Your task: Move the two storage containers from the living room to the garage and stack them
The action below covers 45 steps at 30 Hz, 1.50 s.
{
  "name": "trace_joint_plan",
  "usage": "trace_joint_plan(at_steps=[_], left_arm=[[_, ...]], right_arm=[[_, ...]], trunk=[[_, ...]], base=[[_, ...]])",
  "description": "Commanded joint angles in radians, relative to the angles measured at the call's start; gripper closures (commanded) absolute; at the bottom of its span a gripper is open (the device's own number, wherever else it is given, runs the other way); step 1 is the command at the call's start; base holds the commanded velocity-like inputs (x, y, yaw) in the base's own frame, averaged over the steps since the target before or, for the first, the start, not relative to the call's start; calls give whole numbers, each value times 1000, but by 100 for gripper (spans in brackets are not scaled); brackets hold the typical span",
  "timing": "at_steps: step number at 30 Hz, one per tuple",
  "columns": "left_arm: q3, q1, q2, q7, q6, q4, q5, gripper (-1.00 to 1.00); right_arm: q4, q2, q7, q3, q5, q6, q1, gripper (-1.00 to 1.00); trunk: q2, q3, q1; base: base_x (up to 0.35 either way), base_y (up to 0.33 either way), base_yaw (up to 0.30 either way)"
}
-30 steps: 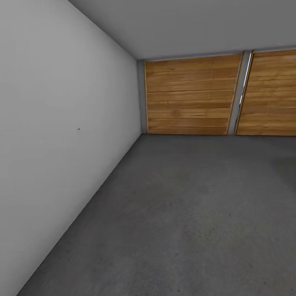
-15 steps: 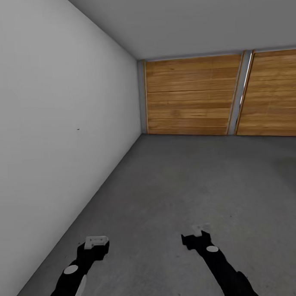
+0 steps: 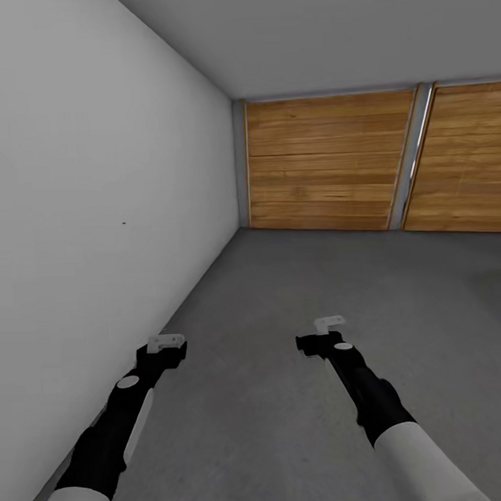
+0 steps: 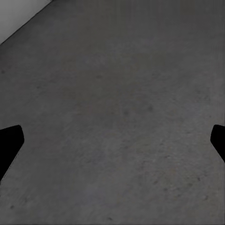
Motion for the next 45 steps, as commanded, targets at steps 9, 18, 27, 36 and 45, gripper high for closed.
trace_joint_plan(at_steps=[9,18,27,36,45], left_arm=[[-3,-55,3,22,20,-6,1,-100],[-2,-58,6,19,3,-6,8,-100],[-1,-50,2,26,-68,-9,9,-100],[-53,-49,-11,31,-79,-14,7,-100],[-123,-49,-12,30,-80,-8,5,-100]], right_arm=[[1,10,-4,6,3,13,-10,-100],[-5,13,-24,9,10,8,-4,-100],[-30,19,-25,8,11,7,-1,-100],[-116,20,-26,6,2,9,9,-100],[-288,50,-52,24,19,96,15,-100]], trunk=[[-1,-1,1],[-1,-1,1],[-1,1,1],[-1,0,1],[-1,-4,1]], base=[[300,0,0],[79,0,-3],[6,0,-187],[0,0,-269],[0,0,-112]])
